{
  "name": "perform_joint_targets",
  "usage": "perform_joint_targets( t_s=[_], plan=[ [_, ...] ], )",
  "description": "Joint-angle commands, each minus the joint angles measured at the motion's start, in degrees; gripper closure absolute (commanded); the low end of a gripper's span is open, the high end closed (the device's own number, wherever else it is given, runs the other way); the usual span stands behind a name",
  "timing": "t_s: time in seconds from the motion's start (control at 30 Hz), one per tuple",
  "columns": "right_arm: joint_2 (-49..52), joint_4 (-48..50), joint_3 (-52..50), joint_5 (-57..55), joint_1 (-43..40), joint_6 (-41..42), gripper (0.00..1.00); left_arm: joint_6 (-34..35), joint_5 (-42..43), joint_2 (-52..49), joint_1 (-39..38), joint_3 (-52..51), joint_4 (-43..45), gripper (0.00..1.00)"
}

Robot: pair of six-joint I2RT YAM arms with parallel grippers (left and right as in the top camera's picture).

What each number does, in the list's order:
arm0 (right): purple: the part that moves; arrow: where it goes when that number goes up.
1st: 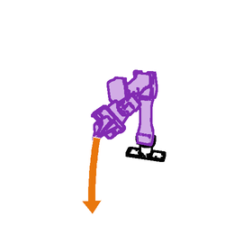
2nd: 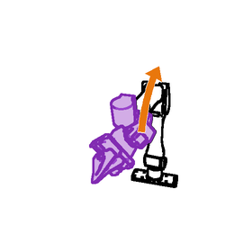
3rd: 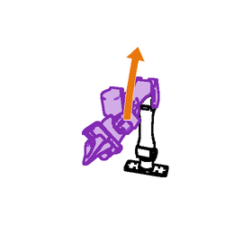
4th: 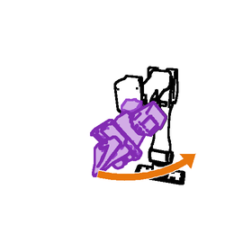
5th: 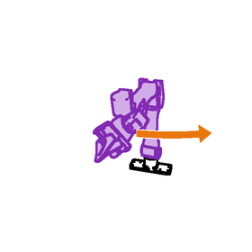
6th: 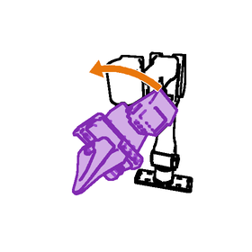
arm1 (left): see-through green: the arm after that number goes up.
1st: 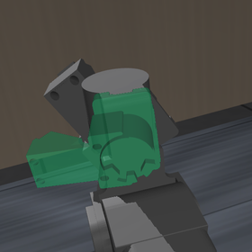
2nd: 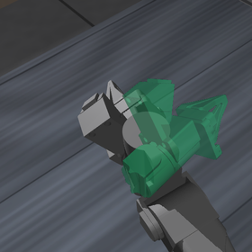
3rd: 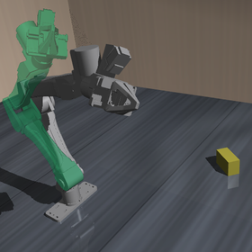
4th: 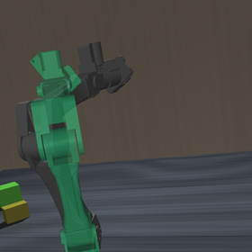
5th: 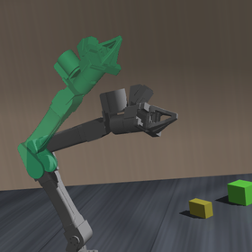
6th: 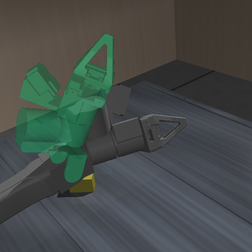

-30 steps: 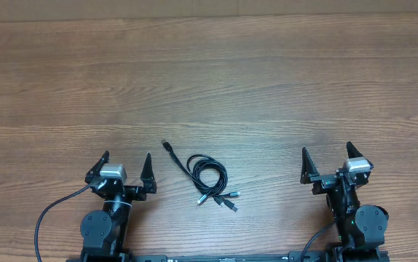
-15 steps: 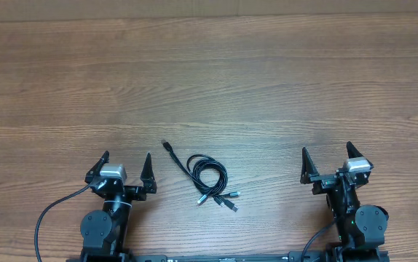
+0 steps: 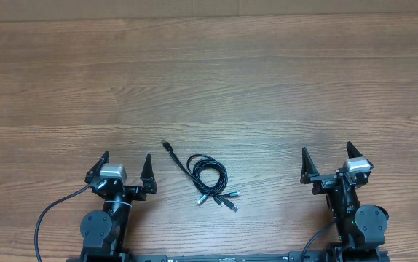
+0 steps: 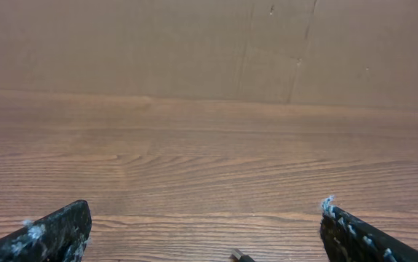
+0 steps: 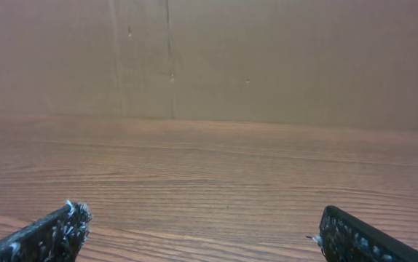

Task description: Untangle cables

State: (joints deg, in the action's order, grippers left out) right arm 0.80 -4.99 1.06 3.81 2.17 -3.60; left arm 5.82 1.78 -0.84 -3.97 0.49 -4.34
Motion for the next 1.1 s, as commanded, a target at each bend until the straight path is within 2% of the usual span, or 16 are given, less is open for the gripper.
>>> perform_joint_targets(
  t_s=[0.0,0.17,0.6,1.07],
  plan=[
    [-0.61,0.39,-0.59,-0.31,-0.33,0.35,0.00,-0.70,-0.52,0.59,0.42,-0.22,-0.11,0.00],
    [-0.61,0.39,-0.59,-0.31,-0.33,0.35,0.00,-0.68,-0.50,0.59,0.42,1.03,-1.79,0.00],
    [-0.61,0.39,-0.59,-0.31,-0.33,0.35,0.00,-0.72,-2.38,-0.85,0.42,12.11,-15.72,0.00],
    [-0.61,0.39,-0.59,-0.31,-0.33,0.35,0.00,-0.70,-2.16,-20.94,0.42,25.62,-20.41,0.01]
  ],
)
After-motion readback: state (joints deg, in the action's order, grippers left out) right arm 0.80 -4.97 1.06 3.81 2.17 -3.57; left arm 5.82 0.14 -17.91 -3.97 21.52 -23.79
